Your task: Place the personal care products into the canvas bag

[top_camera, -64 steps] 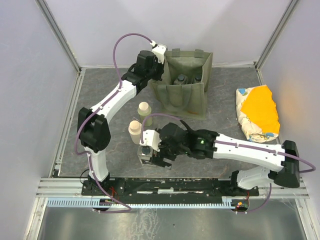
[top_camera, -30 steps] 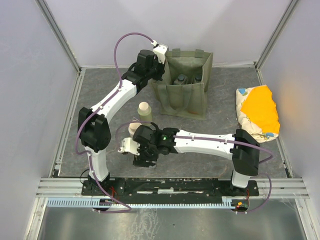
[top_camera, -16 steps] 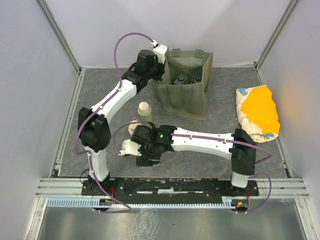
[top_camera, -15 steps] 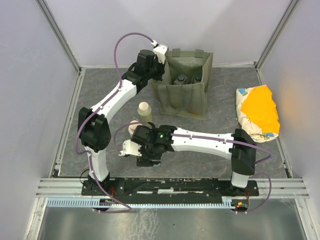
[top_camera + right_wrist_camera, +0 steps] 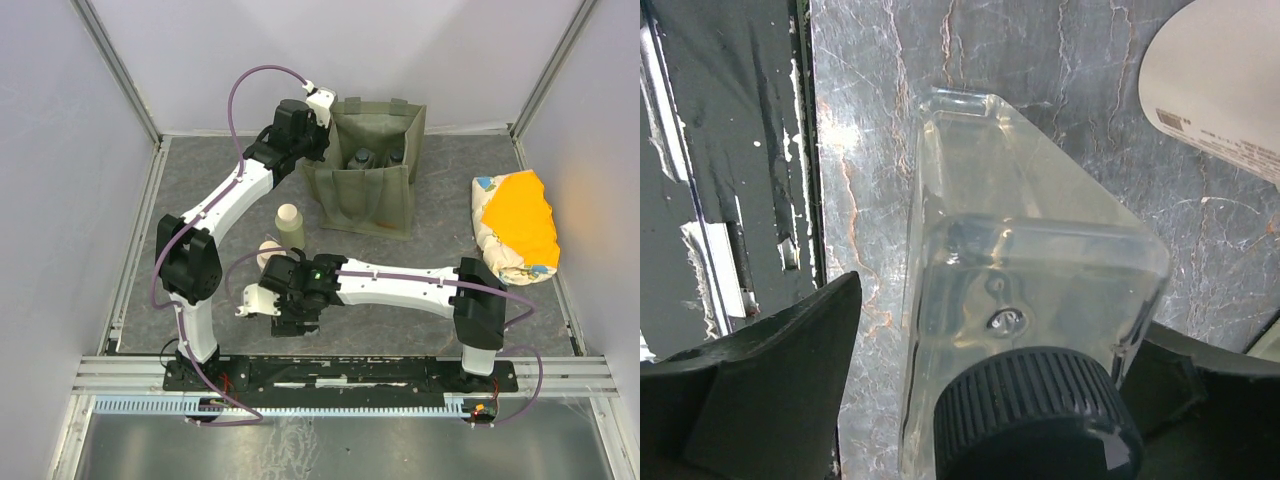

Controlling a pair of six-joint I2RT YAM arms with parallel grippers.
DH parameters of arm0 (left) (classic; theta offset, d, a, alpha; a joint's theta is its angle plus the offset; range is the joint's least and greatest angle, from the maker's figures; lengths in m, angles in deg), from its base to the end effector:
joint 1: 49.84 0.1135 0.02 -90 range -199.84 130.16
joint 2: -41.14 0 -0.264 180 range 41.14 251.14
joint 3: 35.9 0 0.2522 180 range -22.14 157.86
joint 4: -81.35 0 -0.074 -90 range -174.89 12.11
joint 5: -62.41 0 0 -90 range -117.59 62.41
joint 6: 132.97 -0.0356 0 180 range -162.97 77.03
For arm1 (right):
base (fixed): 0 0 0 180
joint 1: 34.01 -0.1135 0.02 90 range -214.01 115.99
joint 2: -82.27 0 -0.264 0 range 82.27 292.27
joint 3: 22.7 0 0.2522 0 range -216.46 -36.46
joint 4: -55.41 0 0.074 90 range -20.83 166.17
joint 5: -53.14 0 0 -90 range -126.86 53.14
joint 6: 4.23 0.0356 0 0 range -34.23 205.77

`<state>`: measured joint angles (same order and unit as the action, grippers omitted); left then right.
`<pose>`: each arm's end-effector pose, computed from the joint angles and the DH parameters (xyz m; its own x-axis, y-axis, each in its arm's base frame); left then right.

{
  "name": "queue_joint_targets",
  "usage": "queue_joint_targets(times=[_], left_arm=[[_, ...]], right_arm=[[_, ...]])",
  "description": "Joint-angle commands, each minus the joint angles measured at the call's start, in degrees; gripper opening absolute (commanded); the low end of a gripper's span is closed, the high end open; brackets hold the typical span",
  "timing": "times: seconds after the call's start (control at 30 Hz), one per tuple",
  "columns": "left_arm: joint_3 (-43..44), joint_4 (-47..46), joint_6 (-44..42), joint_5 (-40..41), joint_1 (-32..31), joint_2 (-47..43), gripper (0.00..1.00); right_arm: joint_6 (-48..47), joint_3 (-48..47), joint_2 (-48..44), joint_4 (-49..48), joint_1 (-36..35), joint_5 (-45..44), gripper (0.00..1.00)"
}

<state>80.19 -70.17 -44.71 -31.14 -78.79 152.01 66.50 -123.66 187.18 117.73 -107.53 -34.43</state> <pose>0.4066 -0.2274 0.3399 -0.3292 0.2167 -0.9190 0.5431 0.8396 0.0035 0.1074 0.3683 0.2509 0.0726 -0.9168 -0.3927 -0.9947 -0.0376 -0.0962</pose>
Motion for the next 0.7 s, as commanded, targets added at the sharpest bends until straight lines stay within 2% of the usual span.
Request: queue_joint_targets(times=[0.0, 0.1, 0.2, 0.33, 0.5, 0.67], left_arm=[[0.1, 2.5, -1.0, -1.2, 0.0, 0.1, 0.03], [0.1, 2.4, -0.9, -1.2, 0.0, 0.1, 0.03], [-0.1, 2.4, -0.8, -1.4, 0.0, 0.1, 0.03], [-0.3, 2.2, -0.7, -1.6, 0.0, 0.1, 0.03], [-0.7, 2.2, -0.8, -1.8, 0.0, -0.1, 0.03], [-1.2, 2.2, -1.1, -1.8, 0.0, -0.1, 0.03]], right_arm=[[-1.4, -2.6, 1.1, -0.9, -0.4, -0.4, 0.85], [-1.3, -2.6, 1.5, -1.1, -0.5, 0.0, 0.80], [-1.2, -2.6, 1.7, -1.3, -0.5, 0.4, 0.67], [-0.4, -2.6, 1.4, -1.7, -0.5, 0.5, 0.33], [3.9, -0.4, -1.4, -4.2, -0.1, 0.0, 0.01], [11.3, 1.7, -7.3, -4.1, 2.2, -3.2, 0.00]])
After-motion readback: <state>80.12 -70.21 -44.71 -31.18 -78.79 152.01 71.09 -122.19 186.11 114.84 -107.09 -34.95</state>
